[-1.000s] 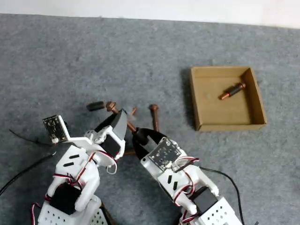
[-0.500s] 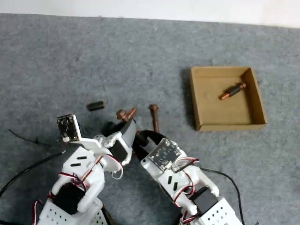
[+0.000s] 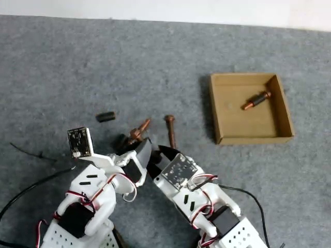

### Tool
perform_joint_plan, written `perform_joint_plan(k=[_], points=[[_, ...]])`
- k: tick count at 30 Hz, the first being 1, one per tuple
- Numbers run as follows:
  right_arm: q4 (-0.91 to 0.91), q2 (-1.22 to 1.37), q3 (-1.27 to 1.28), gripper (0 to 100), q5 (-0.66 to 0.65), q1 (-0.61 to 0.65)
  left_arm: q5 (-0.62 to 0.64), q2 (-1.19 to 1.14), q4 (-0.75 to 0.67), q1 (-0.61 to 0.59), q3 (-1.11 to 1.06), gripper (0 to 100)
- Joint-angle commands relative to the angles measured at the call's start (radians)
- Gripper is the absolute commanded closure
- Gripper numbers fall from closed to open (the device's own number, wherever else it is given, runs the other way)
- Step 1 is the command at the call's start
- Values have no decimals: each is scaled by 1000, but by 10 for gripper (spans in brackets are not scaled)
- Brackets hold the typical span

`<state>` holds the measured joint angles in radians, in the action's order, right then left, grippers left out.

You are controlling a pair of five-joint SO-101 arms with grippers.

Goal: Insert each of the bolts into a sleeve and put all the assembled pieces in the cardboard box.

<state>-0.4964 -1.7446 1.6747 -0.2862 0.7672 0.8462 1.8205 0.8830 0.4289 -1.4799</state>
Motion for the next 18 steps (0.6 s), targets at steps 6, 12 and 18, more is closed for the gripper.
perform_joint_plan(k=[6, 12, 18], points=[[-1, -28, 110, 992, -11, -2, -8, -4, 35, 4, 21, 957], [-1, -24, 110, 992, -11, -2, -6, -4, 81, 4, 21, 679], [-1, -25, 110, 992, -9, -2, 40, -4, 87, -4, 22, 662]])
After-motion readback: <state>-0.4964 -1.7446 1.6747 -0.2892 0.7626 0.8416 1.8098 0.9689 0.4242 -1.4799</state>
